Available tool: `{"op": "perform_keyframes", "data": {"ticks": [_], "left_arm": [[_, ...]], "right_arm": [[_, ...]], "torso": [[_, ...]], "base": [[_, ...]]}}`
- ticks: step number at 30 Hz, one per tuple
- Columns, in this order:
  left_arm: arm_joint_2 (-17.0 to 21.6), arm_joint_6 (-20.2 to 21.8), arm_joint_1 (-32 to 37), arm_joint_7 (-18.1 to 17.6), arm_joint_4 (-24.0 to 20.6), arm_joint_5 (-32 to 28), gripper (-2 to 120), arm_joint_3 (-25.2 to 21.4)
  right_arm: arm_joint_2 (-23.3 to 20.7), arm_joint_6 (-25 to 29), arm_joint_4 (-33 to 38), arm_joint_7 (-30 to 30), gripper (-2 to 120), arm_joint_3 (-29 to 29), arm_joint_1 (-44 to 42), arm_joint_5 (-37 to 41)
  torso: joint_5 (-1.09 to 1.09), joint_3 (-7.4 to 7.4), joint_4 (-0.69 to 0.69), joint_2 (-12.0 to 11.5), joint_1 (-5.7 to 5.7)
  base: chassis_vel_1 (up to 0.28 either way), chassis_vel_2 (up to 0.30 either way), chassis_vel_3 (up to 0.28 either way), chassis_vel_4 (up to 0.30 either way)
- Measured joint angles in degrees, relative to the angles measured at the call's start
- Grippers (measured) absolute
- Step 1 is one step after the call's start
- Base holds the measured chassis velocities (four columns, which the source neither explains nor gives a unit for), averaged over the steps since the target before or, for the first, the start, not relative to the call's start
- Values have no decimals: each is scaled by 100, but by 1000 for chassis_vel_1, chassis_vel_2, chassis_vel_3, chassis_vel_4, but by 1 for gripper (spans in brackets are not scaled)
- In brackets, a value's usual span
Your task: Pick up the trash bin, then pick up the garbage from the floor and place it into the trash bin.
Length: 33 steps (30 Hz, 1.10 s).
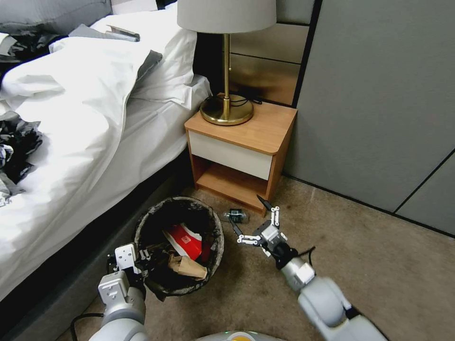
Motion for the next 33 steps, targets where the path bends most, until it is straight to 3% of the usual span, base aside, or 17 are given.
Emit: {"op": "perform_keyframes", "data": {"ticks": [13,23,33], "left_arm": [[-113,-2,-32,-42,-10,49,0,-22],[-170,-21,57,-45,-20,148,0,2],[-202,-5,-2,-42,64,178,0,49]], "right_arm": [[-74,-128,-1100,-454,100,-458,1128,-372],[712,328,-2656,-905,100,-934,2067,-1160],[1280,749,-3933,-1418,100,-897,2707,-1518]], "torso": [[-1,0,0,0,0],[-2,0,0,0,0],[-2,0,-1,0,0]], "base": [[0,0,0,0],[0,0,0,0],[0,0,0,0]]}}
